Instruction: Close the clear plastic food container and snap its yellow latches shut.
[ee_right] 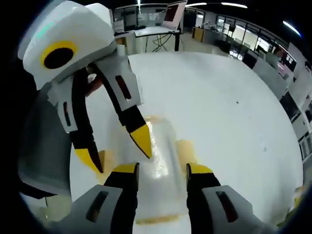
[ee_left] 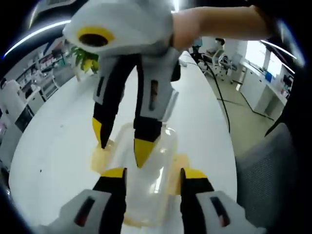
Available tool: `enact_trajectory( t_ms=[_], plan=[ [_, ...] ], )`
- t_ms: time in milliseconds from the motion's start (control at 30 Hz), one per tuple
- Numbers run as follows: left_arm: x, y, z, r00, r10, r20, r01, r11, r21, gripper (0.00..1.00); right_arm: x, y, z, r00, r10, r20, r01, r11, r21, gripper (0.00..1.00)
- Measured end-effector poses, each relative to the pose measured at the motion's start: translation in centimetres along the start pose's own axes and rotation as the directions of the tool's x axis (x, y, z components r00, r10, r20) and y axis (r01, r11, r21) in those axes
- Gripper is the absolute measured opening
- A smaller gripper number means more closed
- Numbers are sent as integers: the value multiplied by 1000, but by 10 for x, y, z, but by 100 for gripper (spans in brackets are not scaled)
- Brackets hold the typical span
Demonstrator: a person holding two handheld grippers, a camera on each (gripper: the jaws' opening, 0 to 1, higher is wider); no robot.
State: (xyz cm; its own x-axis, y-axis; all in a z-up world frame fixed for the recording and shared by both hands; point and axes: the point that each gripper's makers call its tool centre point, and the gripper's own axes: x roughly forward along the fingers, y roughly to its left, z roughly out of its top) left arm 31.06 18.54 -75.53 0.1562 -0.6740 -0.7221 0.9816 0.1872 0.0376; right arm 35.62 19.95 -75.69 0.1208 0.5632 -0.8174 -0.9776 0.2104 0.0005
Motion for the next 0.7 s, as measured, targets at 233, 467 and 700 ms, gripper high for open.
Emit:
enact_trajectory(
  t_ms=[233,467,700],
  plan=[
    [8,3,-3,1000,17,-21,-16,999,33,43,8,-5,-1,995,69,-72,-71,997,-26,37],
    [14,-4,-11,997,36,-72,-25,989,146,45,13,-7,-7,972,173,-158,-178,984,-16,39],
    [18,3,-10,993,89,-76,-74,981,179,44,20,-6,-11,934,240,-265,-262,964,-51,39]
  ],
)
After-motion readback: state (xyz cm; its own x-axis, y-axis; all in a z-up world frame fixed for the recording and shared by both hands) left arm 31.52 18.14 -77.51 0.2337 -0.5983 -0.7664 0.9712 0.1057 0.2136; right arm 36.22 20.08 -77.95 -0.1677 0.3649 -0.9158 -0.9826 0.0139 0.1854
